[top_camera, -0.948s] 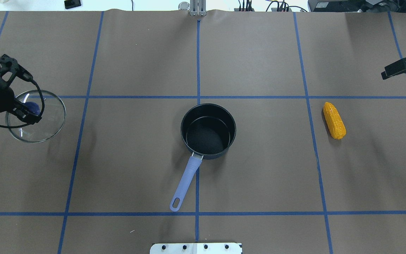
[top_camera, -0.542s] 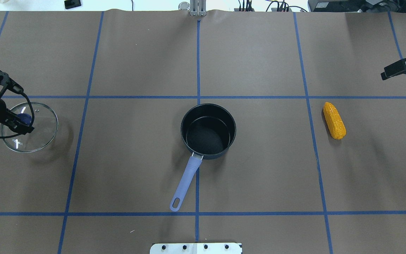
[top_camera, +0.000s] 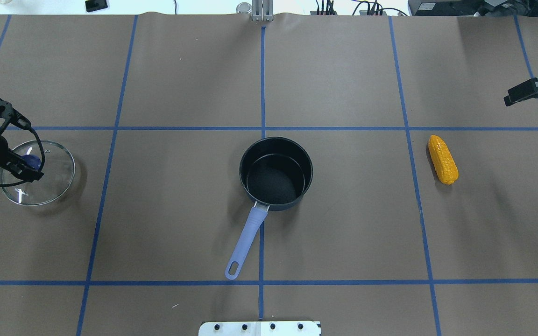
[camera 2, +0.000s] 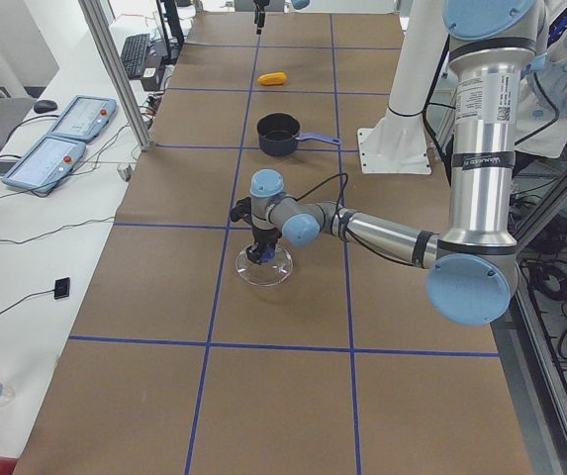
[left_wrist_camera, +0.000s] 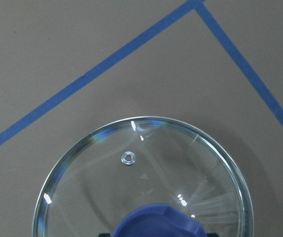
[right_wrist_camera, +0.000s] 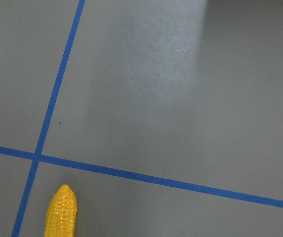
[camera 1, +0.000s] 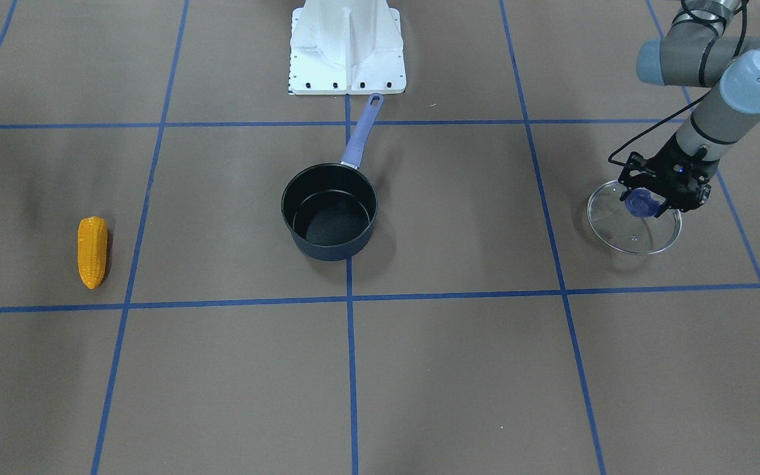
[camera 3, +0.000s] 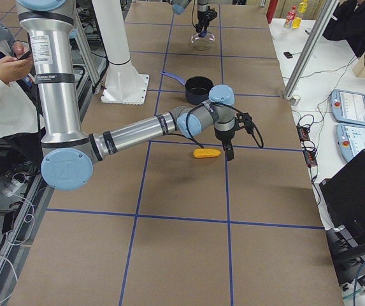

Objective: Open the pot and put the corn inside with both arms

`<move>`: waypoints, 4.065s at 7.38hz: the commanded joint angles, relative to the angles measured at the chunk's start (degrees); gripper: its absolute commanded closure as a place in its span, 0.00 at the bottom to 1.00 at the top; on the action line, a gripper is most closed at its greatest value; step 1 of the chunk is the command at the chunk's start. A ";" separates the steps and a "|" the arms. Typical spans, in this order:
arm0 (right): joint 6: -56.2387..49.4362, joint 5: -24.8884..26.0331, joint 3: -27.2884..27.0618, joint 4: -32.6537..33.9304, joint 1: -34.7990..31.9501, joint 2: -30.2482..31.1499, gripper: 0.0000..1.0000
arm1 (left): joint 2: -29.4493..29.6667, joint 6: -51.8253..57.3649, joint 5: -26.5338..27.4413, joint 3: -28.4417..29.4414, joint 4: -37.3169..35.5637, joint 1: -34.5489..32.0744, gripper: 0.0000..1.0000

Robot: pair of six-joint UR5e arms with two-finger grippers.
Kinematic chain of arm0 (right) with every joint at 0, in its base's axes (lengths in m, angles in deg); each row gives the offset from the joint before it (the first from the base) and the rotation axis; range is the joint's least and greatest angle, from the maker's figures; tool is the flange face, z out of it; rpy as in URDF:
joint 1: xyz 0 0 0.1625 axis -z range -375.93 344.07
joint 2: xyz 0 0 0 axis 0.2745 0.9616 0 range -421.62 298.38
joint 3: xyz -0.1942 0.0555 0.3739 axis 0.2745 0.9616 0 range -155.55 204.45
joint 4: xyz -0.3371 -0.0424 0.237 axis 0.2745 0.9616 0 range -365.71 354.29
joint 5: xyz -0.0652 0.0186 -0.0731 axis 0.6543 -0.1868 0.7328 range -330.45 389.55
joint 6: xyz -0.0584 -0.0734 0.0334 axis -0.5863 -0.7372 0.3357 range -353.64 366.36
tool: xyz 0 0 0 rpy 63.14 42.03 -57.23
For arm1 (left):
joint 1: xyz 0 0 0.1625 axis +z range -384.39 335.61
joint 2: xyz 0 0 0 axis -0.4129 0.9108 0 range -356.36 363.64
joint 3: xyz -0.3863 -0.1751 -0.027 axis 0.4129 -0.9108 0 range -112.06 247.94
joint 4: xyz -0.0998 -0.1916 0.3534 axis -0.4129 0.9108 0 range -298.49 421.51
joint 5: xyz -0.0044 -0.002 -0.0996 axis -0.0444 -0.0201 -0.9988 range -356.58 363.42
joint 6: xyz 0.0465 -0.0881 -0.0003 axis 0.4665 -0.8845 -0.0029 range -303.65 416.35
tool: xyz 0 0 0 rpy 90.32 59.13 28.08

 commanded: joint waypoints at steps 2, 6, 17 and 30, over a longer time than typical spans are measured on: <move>0.00 0.20 0.38 0.00 0.25 -0.25 0.00 | 0.58 0.06 0.17 2.26 2.30 0.11 0.34; 0.00 0.11 0.74 -0.26 0.43 -0.43 0.00 | 0.66 0.15 0.79 4.01 5.45 0.20 0.02; 11.14 0.89 0.91 -6.77 8.41 0.98 0.00 | -0.38 23.84 -17.84 8.67 -21.43 -39.16 0.01; 28.04 15.67 12.26 -30.24 23.81 1.68 1.00 | -3.38 23.96 -18.19 8.24 -20.46 -39.09 0.01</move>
